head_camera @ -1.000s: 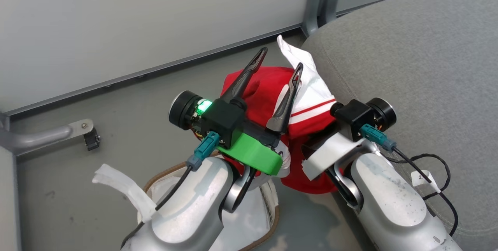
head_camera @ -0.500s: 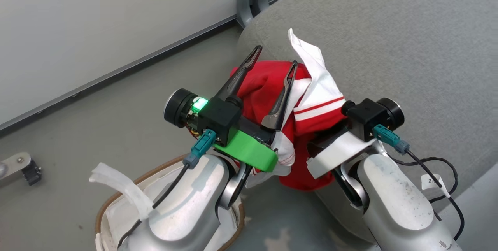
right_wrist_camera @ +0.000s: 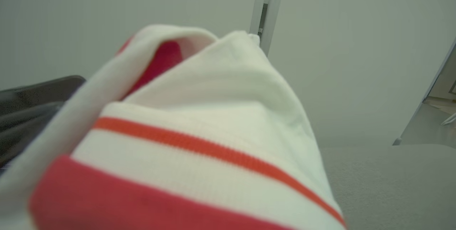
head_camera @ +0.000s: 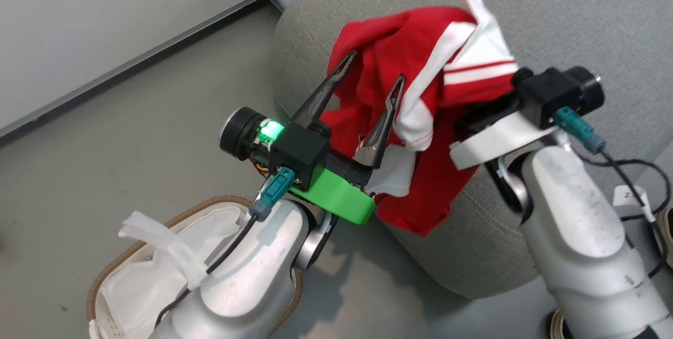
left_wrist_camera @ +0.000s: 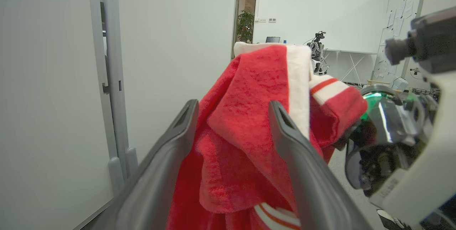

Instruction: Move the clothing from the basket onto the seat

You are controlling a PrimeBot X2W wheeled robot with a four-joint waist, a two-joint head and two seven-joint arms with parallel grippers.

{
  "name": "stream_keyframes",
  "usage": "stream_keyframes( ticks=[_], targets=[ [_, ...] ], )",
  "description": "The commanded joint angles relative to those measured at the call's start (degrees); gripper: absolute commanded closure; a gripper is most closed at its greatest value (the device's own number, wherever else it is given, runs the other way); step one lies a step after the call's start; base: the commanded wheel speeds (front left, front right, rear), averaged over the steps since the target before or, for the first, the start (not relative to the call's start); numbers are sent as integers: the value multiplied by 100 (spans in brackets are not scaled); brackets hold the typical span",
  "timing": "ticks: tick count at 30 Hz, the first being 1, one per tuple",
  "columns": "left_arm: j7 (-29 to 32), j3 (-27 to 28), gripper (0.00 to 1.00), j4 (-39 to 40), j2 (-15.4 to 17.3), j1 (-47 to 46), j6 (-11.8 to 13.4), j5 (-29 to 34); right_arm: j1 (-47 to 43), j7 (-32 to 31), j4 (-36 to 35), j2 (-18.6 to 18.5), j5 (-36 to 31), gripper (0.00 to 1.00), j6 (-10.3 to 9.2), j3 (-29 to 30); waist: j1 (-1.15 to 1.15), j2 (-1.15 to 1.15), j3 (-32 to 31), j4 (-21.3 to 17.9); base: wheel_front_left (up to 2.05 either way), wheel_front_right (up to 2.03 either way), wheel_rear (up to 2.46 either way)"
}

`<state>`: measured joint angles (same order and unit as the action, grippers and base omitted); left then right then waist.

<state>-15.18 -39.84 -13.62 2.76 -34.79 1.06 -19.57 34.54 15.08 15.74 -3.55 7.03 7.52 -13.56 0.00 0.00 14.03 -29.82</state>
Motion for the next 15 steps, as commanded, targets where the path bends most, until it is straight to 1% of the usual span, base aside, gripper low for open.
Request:
stream_keyframes(
  ticks=[1,5,11,15],
  targets=[
    [4,28,0,-35,28,-152,-26,92,291,13,-61,-147,-112,100,-7,182,0,0,321,134,0,0,0],
    [4,86,0,-99,29,-275,-47,176,926,13,-120,-553,-261,100,-6,633,0,0,637,315,0,0,0],
    [4,184,0,-173,27,-450,-109,353,1831,12,-149,-1337,-524,100,-7,1102,0,0,1127,588,0,0,0],
    [4,227,0,-189,27,-572,-143,453,2269,12,-26,-1733,-677,100,-6,1324,0,0,1442,777,0,0,0]
  ],
)
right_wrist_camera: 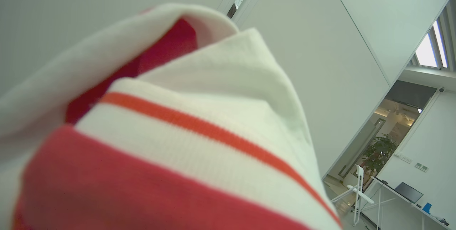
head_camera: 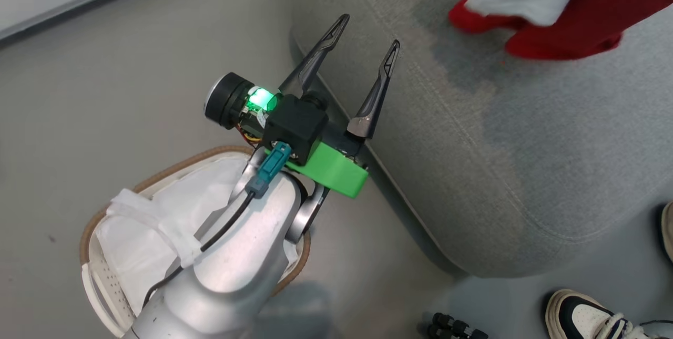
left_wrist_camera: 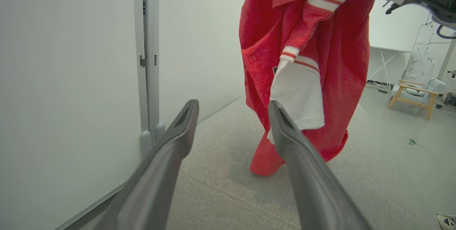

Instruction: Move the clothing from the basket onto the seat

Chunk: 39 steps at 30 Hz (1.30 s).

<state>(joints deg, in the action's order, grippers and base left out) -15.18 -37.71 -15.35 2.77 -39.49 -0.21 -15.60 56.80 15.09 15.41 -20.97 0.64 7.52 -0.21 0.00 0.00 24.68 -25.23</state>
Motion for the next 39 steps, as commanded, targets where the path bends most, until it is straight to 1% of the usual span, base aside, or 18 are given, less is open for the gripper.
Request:
stream_keyframes(
  ticks=[1,3,7,10,17,23,24,25,26,27,31,34,35,39],
  targets=[
    [4,12,0,-24,27,-131,-25,76,123,11,15,-91,-100,100,-7,32,0,0,454,366,0,0,0],
    [5,21,0,-36,26,-196,-39,104,256,11,115,-258,-191,100,-7,152,0,0,612,471,0,0,0],
    [5,54,0,-82,26,-296,-68,211,399,11,381,-391,-271,100,-7,342,0,0,942,654,0,0,0],
    [4,70,0,-103,24,-370,-81,301,353,11,654,-302,-294,100,-7,596,0,0,1169,760,0,0,0],
    [4,118,0,-160,24,-446,-121,442,-183,10,1319,-14,-400,100,-7,1098,0,0,1568,939,0,0,0],
    [4,191,0,-225,24,-377,-139,517,-718,10,1733,212,-505,100,-7,1615,0,0,1613,958,0,0,0],
    [4,211,0,-235,24,-359,-147,531,-780,10,1751,258,-501,95,-7,1689,0,0,1596,950,0,0,0],
    [4,242,0,-251,23,-333,-158,546,-870,10,1768,310,-518,69,-7,1729,0,0,1564,932,0,0,0],
    [4,274,0,-259,22,-312,-165,556,-942,10,1768,352,-522,56,-7,1762,0,0,1532,918,0,0,0],
    [4,311,0,-271,21,-279,-175,562,-1030,10,1773,409,-498,0,-7,1808,0,0,1484,900,0,0,0],
    [4,433,0,-249,24,-142,-160,480,-1408,10,1700,620,-353,0,-7,1945,0,0,1240,829,0,0,0],
    [4,520,0,-243,24,-25,-145,445,-1771,10,1653,699,-322,0,-7,1904,0,0,1022,785,0,0,0],
    [4,578,0,-247,26,94,-126,426,-2026,10,1612,723,-287,0,-7,1873,0,0,862,766,0,0,0],
    [5,799,0,-252,25,287,-113,443,-2445,10,1451,773,-168,0,-7,1779,0,0,558,767,0,0,0]
  ],
)
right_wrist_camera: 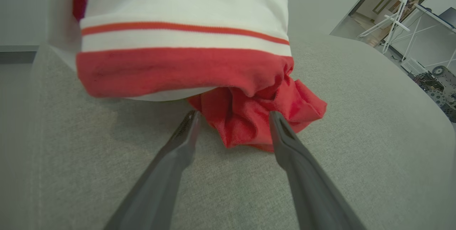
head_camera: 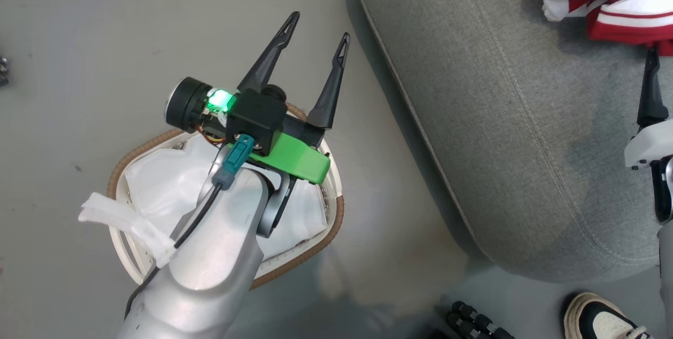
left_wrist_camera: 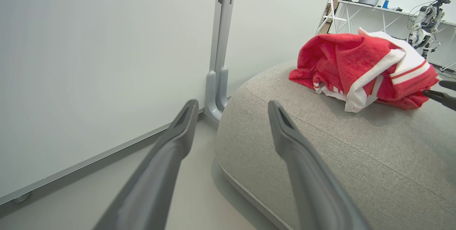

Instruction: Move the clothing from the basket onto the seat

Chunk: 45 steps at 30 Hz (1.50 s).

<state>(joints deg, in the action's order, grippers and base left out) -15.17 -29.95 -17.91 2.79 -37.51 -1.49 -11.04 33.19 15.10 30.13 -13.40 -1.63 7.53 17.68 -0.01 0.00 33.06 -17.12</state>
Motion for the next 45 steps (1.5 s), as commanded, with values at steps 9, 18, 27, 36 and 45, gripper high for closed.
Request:
stream_keyframes(
  ticks=[9,18,27,36,45],
  targets=[
    [3,805,0,194,24,795,169,-198,-619,9,-771,223,438,0,-8,-596,1,0,-1018,276,0,0,0],
    [4,1617,0,213,21,1374,298,-140,-701,9,-1173,438,694,0,-8,-1189,1,0,-1545,910,0,0,0],
    [3,2362,0,115,20,1979,253,-32,-872,9,-1028,614,657,0,-8,-1549,1,0,-1981,1406,0,0,0],
    [3,2725,0,-105,19,2642,38,138,-1283,9,-891,759,639,0,-8,-1679,1,0,-2390,1651,0,0,0],
    [3,2837,0,-93,20,3301,-59,109,-1881,9,-884,821,728,0,-8,-1753,1,0,-2790,1703,0,0,0]
  ],
)
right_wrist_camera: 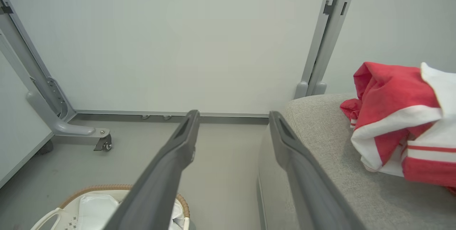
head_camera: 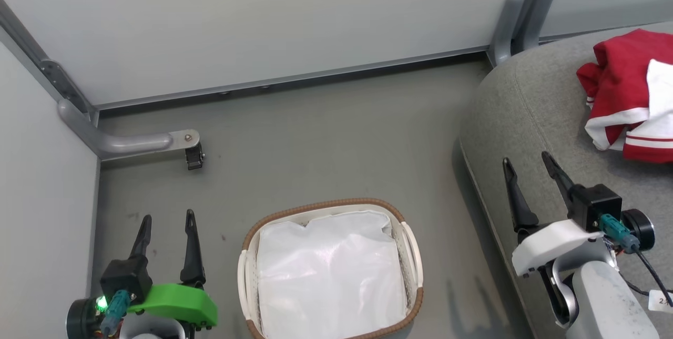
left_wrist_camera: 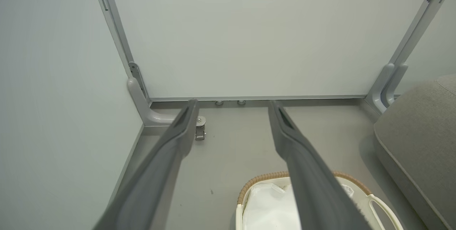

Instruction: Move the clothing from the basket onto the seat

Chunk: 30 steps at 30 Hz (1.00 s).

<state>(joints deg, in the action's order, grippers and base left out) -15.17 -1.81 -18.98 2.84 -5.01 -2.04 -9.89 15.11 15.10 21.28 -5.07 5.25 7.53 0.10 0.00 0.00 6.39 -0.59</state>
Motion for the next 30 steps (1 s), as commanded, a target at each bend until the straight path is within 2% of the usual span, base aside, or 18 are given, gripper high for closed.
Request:
stream_keyframes(
  ticks=[1,10,11,15,30],
  targets=[
    [3,53,0,17,14,129,14,-47,-135,9,11,-8,38,0,-8,12,0,0,-155,51,0,0,0],
    [3,104,0,21,14,441,-113,-325,-399,9,72,47,45,0,-8,36,0,0,-313,36,0,0,0],
    [2,97,100,12,0,376,-102,-342,-329,-1,70,56,26,100,0,34,0,0,-305,37,0,0,0],
    [44,111,100,-173,-21,359,-105,-438,-411,-49,248,105,116,100,0,57,0,0,-313,38,0,0,0],
    [462,251,100,-31,-14,259,-195,-1989,-513,-472,39,125,1824,100,-1,174,0,0,-350,41,0,0,0]
  ],
)
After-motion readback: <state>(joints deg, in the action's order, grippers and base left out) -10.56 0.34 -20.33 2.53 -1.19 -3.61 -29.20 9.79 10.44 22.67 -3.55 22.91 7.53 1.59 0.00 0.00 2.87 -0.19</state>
